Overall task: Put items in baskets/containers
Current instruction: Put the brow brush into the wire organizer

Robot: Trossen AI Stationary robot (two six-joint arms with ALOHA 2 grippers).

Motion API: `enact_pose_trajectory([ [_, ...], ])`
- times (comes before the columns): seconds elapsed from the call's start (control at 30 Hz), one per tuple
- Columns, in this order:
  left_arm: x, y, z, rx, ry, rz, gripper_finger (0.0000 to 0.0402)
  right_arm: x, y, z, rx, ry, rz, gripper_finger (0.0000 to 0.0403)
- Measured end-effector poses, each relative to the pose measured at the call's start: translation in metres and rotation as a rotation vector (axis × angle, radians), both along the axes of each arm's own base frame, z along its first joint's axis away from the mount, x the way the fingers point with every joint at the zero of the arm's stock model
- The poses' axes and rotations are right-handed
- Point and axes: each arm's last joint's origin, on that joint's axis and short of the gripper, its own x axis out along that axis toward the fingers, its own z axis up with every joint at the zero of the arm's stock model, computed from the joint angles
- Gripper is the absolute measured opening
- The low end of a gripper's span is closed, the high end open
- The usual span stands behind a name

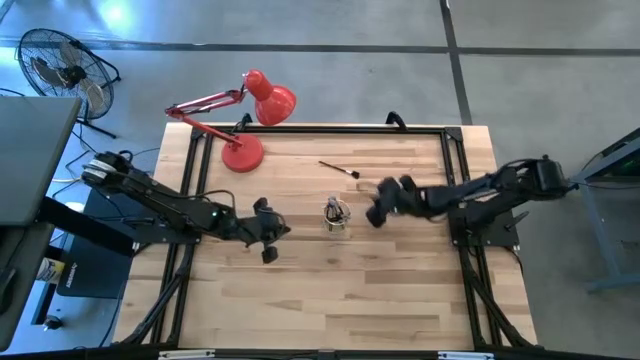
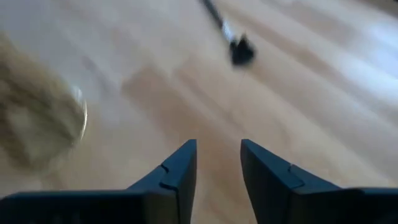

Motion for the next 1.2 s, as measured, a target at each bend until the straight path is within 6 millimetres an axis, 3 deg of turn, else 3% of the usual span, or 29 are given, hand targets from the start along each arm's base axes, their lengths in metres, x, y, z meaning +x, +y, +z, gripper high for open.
enact_pose_trajectory([
  [0.17,0.000,-0.001,0.000,-0.002,0.002,-0.027,0.0000,0.002,-0.051,0.011,0.049,-0.159,-0.037,0.0134],
  [0.33,0.001,-0.001,0.001,0.015,-0.007,-0.036,0.0000,0.000,-0.080,0.021,0.046,-0.221,-0.017,0.0134],
  [0.57,0.001,0.001,0.002,0.056,-0.023,0.002,0.0000,0.008,-0.092,0.032,0.005,-0.195,0.003,0.0134],
  [0.9,0.002,0.000,0.003,0.041,-0.041,-0.006,0.0000,0.037,-0.117,0.001,0.143,-0.054,0.045,0.0135],
  [1.2,0.002,0.000,0.003,0.039,-0.039,-0.007,0.0000,0.047,-0.122,-0.020,0.162,-0.004,0.038,0.0135],
])
